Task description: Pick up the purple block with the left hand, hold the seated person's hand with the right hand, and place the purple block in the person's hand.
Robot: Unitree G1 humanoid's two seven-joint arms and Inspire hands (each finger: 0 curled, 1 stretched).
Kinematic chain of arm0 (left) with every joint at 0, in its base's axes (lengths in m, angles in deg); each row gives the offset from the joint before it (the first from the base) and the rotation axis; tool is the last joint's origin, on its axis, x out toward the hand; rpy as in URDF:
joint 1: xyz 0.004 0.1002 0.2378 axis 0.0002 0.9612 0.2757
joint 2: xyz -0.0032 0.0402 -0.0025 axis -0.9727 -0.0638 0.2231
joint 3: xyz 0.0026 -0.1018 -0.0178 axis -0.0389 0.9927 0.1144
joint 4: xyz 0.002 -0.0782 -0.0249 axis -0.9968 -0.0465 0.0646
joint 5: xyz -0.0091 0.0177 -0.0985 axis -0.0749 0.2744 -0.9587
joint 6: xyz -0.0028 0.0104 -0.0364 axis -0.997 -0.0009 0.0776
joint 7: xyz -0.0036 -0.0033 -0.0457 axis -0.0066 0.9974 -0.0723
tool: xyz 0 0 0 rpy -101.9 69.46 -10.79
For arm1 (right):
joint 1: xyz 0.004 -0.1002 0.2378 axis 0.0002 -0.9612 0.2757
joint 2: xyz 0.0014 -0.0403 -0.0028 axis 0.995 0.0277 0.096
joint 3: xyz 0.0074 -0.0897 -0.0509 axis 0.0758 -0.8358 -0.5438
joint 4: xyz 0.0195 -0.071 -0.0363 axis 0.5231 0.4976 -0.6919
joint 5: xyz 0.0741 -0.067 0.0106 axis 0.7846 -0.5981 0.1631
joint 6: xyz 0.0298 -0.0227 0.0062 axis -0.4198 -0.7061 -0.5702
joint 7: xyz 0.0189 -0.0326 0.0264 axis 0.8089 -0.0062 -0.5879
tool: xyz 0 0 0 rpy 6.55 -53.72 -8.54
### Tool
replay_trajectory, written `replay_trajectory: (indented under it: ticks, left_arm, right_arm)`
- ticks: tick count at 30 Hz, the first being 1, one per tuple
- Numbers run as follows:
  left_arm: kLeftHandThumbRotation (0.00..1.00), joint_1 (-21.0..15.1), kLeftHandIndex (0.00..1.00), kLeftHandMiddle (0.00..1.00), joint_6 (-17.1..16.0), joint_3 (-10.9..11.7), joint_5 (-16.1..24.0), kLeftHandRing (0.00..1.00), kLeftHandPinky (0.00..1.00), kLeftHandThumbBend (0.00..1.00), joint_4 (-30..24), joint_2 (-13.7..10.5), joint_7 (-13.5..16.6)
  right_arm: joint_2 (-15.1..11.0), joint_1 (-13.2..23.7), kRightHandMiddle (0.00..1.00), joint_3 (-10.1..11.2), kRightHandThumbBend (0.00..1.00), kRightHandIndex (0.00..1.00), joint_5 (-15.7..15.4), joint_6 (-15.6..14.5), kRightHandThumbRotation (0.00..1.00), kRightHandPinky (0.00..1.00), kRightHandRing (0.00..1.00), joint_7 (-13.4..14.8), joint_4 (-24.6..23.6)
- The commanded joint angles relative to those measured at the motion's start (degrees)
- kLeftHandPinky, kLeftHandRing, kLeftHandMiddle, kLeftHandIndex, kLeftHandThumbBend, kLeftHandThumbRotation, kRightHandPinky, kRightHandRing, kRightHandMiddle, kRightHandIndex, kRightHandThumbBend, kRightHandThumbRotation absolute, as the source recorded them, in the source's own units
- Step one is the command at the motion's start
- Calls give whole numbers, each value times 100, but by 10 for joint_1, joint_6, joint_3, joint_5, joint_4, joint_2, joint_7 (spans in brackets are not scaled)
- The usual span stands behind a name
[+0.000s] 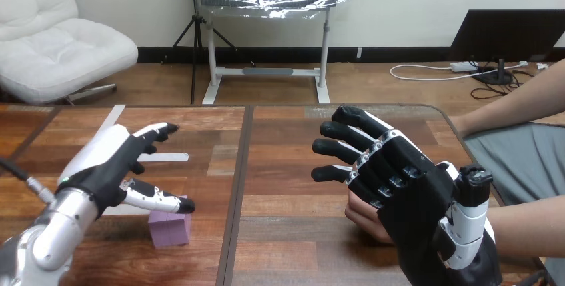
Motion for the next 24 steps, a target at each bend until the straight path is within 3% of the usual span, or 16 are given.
replay_trajectory:
  ticks: [1, 7, 24]
  left_arm:
    - [24, -63, 89, 91, -6, -24, 25, 88, 71, 100, 30, -24, 0]
    - [26, -81, 90, 91, -8, -41, 40, 89, 73, 100, 59, -25, 1]
    - [25, -117, 90, 92, 14, -72, 46, 93, 94, 100, 111, -17, -11]
  right_arm:
    - [11, 32, 83, 6, 90, 83, 9, 13, 94, 70, 81, -3, 2]
    - [11, 32, 83, 6, 90, 83, 10, 13, 94, 70, 81, -3, 2]
    - [10, 29, 82, 7, 90, 83, 9, 14, 95, 70, 81, -2, -1]
